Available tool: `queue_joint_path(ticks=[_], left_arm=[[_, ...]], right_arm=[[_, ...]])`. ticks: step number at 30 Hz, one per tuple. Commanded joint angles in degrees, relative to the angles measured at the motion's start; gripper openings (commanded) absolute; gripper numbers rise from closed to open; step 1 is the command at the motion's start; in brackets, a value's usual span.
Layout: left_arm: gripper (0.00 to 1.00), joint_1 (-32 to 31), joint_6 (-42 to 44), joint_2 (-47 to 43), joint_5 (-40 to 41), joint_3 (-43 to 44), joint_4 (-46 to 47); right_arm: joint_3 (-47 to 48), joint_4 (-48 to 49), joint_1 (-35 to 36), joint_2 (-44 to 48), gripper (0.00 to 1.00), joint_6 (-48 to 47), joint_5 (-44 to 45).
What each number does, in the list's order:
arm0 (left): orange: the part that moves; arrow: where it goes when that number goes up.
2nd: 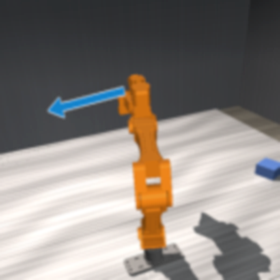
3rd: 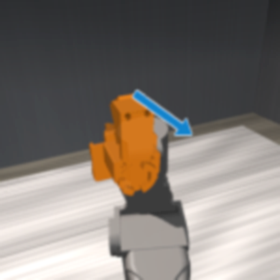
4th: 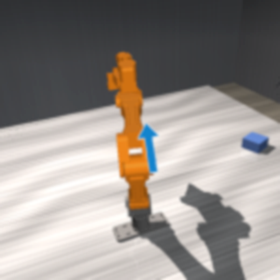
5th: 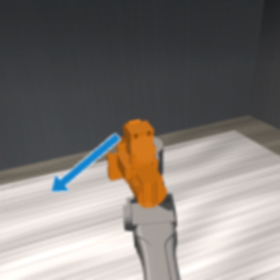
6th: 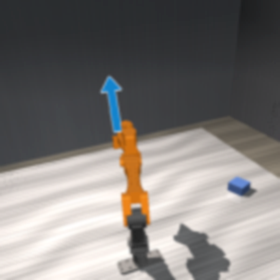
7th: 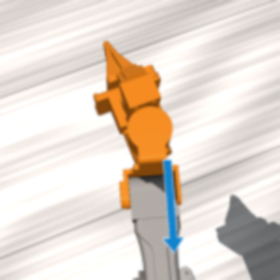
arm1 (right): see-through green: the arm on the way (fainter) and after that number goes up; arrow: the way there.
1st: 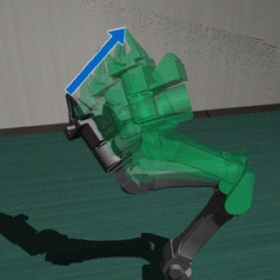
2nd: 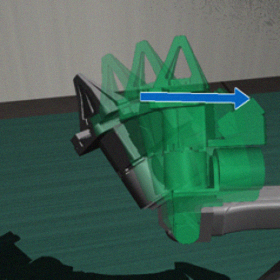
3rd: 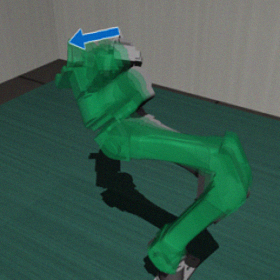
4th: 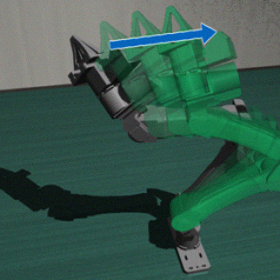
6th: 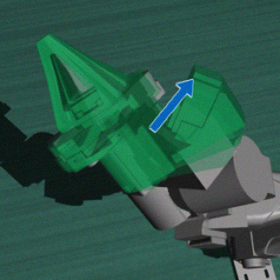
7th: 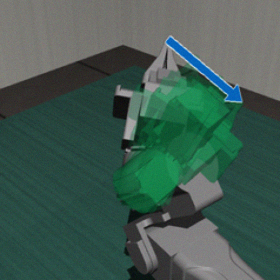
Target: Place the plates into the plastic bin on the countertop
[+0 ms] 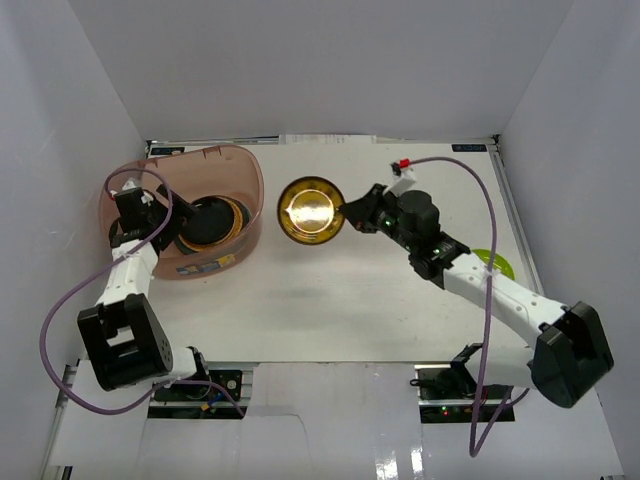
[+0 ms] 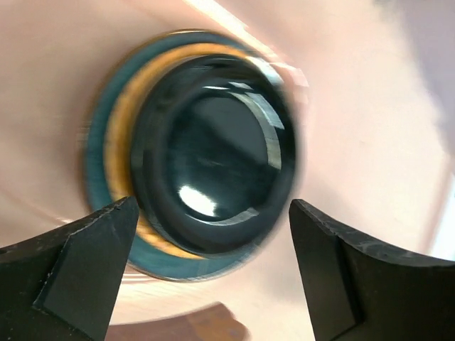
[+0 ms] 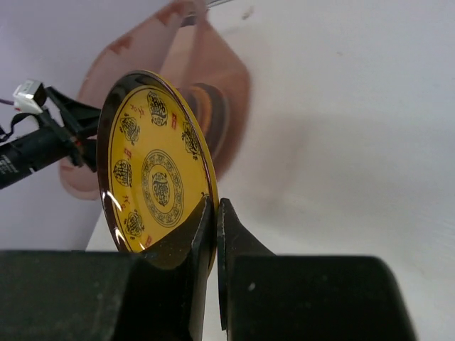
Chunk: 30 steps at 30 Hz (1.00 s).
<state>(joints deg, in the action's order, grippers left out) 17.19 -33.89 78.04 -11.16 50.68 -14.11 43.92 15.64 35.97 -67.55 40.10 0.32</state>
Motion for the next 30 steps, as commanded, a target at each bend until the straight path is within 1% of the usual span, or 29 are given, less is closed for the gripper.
queue_joint_path(ticks=[1,2,3,4,5,6,7,8,9,10,11,12,13,14,15,16,17,19,21,22,23,25,27,29,30], left_arm=[[0.98,0.21,-1.61,-6.39,-9.38,2.06,4.96],[0.98,0.12,-2.05,-9.63,-12.71,2.76,5.23],[0.98,-0.14,-2.49,-11.40,-13.79,3.55,5.14],[0.98,-0.40,-2.58,-13.42,-14.50,5.38,4.97],[0.98,-0.75,-2.76,-17.62,-14.94,6.09,4.27],[0.98,-1.45,-2.94,-19.83,-15.38,6.54,4.26],[0.98,-1.81,-3.72,-21.94,-16.08,6.80,4.35],[0.98,-2.16,-4.16,-24.23,-17.74,6.72,4.61],[0.98,-2.60,-4.78,-28.51,-18.80,6.46,4.96],[0.98,-2.69,-6.35,-30.47,-20.20,6.11,5.58],[0.98,-2.86,-7.06,-32.14,-22.22,5.67,6.71],[0.98,-3.39,-7.68,-34.25,-27.11,5.84,6.90],[0.98,-3.91,-8.64,-34.71,-30.03,5.75,7.34],[0.98,-4.53,-10.91,-35.23,-33.19,5.23,9.34],[0.98,-6.19,-11.54,-36.28,-38.10,3.92,10.06],[0.98,-7.16,-11.72,-36.99,-39.19,3.21,10.15],[0.98,-8.13,-11.38,-37.87,-40.25,2.59,10.15],[0.98,-10.33,-10.85,-40.06,-43.41,0.22,10.07],[0.98,-12.61,-10.41,-41.12,-45.69,-2.32,10.07],[0.98,-13.40,-10.06,-41.91,-46.06,-3.03,9.98],[0.98,-14.37,-9.01,-42.27,-46.15,-3.56,9.11],[0.98,-15.08,-8.48,-43.14,-46.15,-5.14,8.57],[0.98,-15.78,-8.30,-43.15,-46.06,-6.55,8.66],[0.98,-16.31,-7.77,-43.41,-45.71,-7.08,8.66],[0.98,-16.31,-6.90,-43.50,-45.71,-7.26,8.66]], right_arm=[[12.12,1.59,4.89,-7.40,0.08,-2.82,3.02],[15.20,0.89,6.82,-12.29,0.08,-4.05,4.42],[21.41,0.45,7.45,-15.04,0.08,-4.50,4.60],[24.69,-0.25,7.89,-17.77,0.08,-4.85,4.52],[27.94,-1.74,8.76,-23.27,0.08,-5.11,3.82],[31.11,-2.45,9.29,-26.11,0.08,-5.55,3.73],[37.49,-3.33,9.91,-28.67,0.08,-6.08,3.90],[41.03,-5.51,11.04,-34.17,0.08,-6.52,4.08],[44.55,-6.92,11.66,-37.10,0.08,-7.57,4.16],[51.98,-8.24,12.63,-42.87,0.08,-8.19,4.08],[56.06,-9.73,12.90,-45.71,0.08,-8.80,3.12],[60.19,-13.49,13.25,-48.70,0.08,-9.94,2.85],[64.23,-15.01,13.60,-51.43,0.08,-10.47,2.59],[71.32,-15.72,14.30,-56.50,0.08,-10.83,2.67],[74.70,-18.95,14.57,-58.99,0.08,-11.00,2.58],[77.95,-20.02,14.92,-61.19,0.08,-11.00,2.15],[83.46,-20.82,15.62,-65.21,0.08,-10.92,1.62],[86.58,-20.65,16.67,-69.10,0.09,-10.48,1.70],[87.21,-19.08,17.21,-70.08,0.29,-9.78,1.97],[87.12,-17.67,17.47,-70.70,0.40,-9.08,2.14],[87.21,-17.31,17.47,-70.79,0.64,-8.81,1.62],[87.56,-16.78,17.38,-70.01,0.78,-8.54,1.44],[86.87,-16.78,17.03,-68.17,0.80,-8.81,1.53],[84.15,-16.34,16.16,-62.90,0.80,-9.33,1.70],[79.09,-16.34,15.46,-57.49,0.80,-9.77,2.49]])
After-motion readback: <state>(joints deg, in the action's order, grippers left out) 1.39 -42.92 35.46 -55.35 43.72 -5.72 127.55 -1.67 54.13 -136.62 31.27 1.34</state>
